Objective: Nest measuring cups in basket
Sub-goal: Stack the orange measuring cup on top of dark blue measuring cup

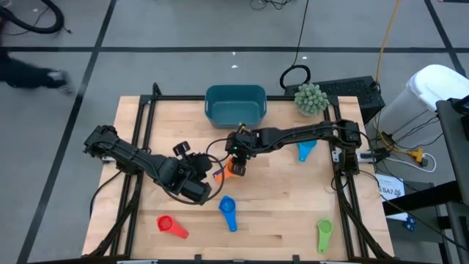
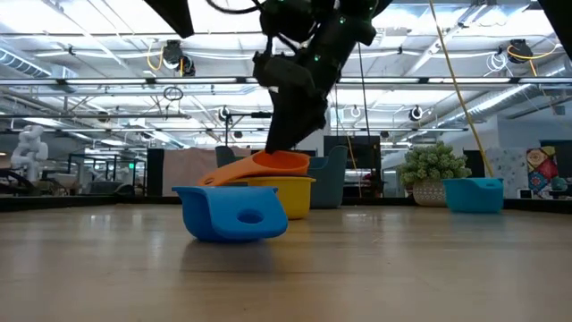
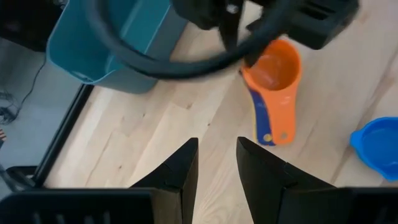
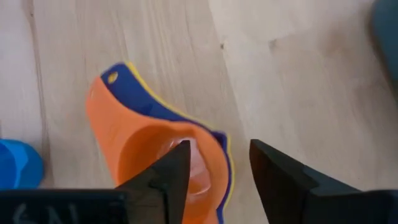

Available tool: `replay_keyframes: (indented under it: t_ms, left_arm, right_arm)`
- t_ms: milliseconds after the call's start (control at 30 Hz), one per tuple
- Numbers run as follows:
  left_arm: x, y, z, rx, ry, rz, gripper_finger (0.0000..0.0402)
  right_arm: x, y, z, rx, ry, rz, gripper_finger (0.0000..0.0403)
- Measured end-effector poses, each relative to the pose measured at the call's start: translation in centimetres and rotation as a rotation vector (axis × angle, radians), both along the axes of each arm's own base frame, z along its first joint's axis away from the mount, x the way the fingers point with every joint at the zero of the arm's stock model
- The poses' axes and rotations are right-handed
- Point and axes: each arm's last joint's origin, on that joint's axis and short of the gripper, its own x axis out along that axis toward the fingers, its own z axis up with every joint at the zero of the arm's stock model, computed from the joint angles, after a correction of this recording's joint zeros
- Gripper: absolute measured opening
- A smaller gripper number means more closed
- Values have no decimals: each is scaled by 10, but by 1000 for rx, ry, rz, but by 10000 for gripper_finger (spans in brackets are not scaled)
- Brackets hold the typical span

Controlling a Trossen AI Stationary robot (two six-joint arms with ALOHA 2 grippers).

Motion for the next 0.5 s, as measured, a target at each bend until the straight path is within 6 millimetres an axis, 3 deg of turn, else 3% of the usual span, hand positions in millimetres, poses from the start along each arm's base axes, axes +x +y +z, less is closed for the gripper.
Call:
replay_keyframes:
  t_ms: [267, 400, 500]
  left_arm:
    - [4, -2, 0, -23, -22, -20, 113]
    - [4, -3, 0, -31, -25, -17, 113]
    - [4, -3, 0, -33, -27, -14, 113]
  right_arm:
    - [-5, 0, 33, -32, -135, 81, 159]
    - [-6, 16, 34, 36, -132, 189, 140]
    - [-11, 24, 22, 41, -88, 218, 109]
